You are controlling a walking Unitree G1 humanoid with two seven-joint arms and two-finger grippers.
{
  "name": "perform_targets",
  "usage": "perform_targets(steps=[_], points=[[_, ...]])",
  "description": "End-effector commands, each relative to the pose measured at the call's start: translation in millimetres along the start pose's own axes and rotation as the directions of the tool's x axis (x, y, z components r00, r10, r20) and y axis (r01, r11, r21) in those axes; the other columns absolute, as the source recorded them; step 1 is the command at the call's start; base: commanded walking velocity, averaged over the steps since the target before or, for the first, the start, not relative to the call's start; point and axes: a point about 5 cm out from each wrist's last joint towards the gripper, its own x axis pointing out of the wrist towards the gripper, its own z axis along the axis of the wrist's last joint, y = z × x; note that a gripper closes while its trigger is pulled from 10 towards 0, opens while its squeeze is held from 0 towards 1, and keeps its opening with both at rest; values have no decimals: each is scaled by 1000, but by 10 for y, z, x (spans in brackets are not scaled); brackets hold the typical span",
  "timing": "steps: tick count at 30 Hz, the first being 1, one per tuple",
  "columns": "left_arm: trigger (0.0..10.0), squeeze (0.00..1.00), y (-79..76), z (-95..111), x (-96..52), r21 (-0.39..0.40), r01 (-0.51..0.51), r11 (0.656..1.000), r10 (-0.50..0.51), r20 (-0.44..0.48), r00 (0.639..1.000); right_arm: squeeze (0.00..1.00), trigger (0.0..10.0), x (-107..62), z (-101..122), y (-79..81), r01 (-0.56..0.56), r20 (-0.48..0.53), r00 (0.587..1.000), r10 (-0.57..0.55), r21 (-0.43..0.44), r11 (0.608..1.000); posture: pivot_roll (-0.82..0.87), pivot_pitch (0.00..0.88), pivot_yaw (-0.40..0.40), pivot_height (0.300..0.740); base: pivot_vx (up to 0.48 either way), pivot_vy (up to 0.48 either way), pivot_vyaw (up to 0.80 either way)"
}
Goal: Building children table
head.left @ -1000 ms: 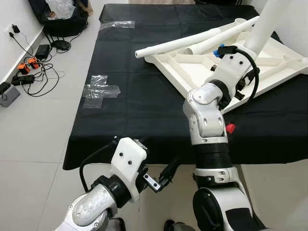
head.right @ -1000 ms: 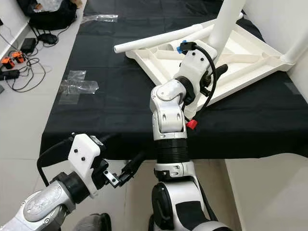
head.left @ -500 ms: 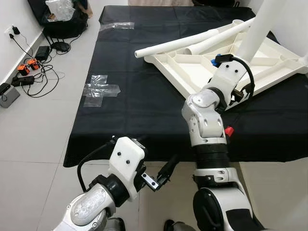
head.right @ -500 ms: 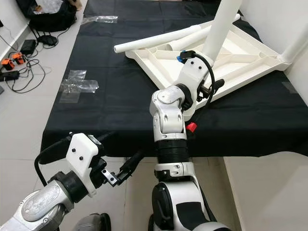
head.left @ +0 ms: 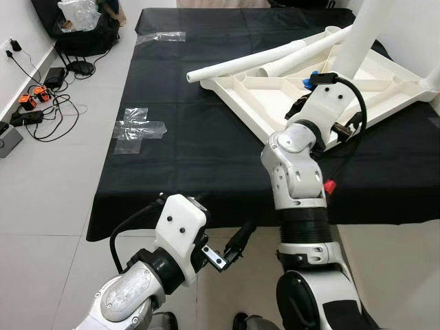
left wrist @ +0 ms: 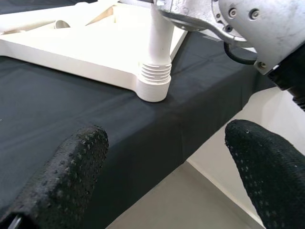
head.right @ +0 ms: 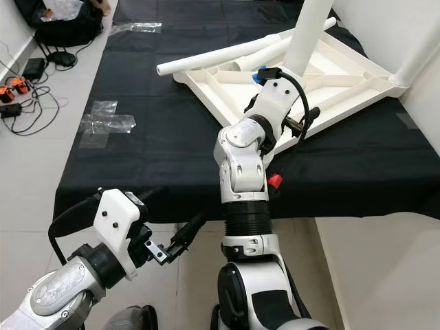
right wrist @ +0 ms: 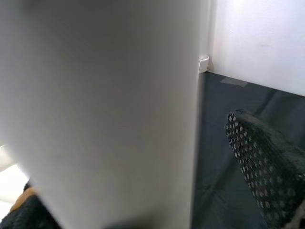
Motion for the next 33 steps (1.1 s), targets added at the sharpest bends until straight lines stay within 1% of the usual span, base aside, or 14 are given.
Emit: perform_targets(steps=[1, 3, 5, 7, 10, 11, 13, 16, 20, 23, 27, 30, 31, 33], points=[[10000, 0, 10, -41, -9, 4, -6, 1000, 6, -20, 1000, 0, 10000, -127, -176, 19, -18, -84, 996, 18, 9, 1000, 61, 196, -45, 740, 0, 0, 0], [10000, 0, 14, -41, -8, 6, -7, 1000, 8, -20, 1000, 0, 10000, -129, -169, 20, -38, -83, 996, 40, 17, 999, 59, 195, -45, 740, 0, 0, 0], [10000, 0, 19, -41, -3, 8, -8, 1000, 8, -18, 1000, 0, 10000, -127, -157, 11, -137, -80, 987, 141, 50, 989, 56, 194, -43, 740, 0, 0, 0], [10000, 0, 19, -41, -3, 8, -8, 1000, 8, -18, 1000, 0, 10000, -127, -157, 11, -137, -80, 987, 141, 50, 989, 56, 194, -43, 740, 0, 0, 0], [10000, 0, 31, -45, 3, 13, -10, 1000, 10, -17, 1000, 0, 10000, -87, -160, -84, -225, -78, 970, 230, 65, 972, 53, 191, -42, 740, 0, 0, 0], [10000, 0, 31, -45, 3, 13, -10, 1000, 10, -17, 1000, 0, 10000, -87, -160, -84, -225, -78, 970, 230, 65, 972, 53, 191, -42, 740, 0, 0, 0], [10000, 0, 35, -47, 7, 13, -11, 1000, 11, -16, 1000, 0, 10000, -60, -163, -144, -252, -72, 964, 256, 63, 966, 51, 189, -42, 740, 0, 0, 0], [10000, 0, 37, -49, 10, 13, -11, 1000, 11, -15, 1000, 0, 10000, -36, -162, -195, -254, -63, 964, 257, 55, 966, 49, 186, -40, 740, 0, 0, 0], [10000, 0, 39, -49, 12, 14, -10, 1000, 11, -15, 1000, 0, 10000, -22, -154, -219, -264, -59, 962, 267, 58, 963, 48, 187, -38, 740, 0, 0, 0], [10000, 0, 43, -49, 11, 16, -11, 1000, 11, -15, 1000, 0, 10000, -2, -130, -267, -298, -48, 953, 300, 58, 953, 48, 187, -38, 740, 0, 0, 0], [10000, 0, 44, -49, 10, 16, -12, 1000, 12, -15, 1000, 0, 10000, 1, -117, -280, -315, -42, 947, 317, 58, 947, 48, 187, -38, 740, 0, 0, 0], [10000, 0, 46, -54, 15, 15, -14, 1000, 14, -14, 1000, 0, 10000, -14, -64, -287, -401, -27, 914, 404, 76, 913, 45, 187, -40, 740, 0, 0, 0], [10000, 0, 46, -54, 15, 15, -14, 1000, 14, -14, 1000, 0, 10000, -14, -64, -287, -401, -27, 914, 404, 76, 913, 45, 187, -40, 740, 0, 0, 0], [10000, 0, 45, -57, 18, 15, -14, 1000, 14, -12, 1000, 0, 10000, -35, -34, -307, -436, -14, 899, 438, 72, 897, 42, 186, -40, 740, 0, 0, 0]])
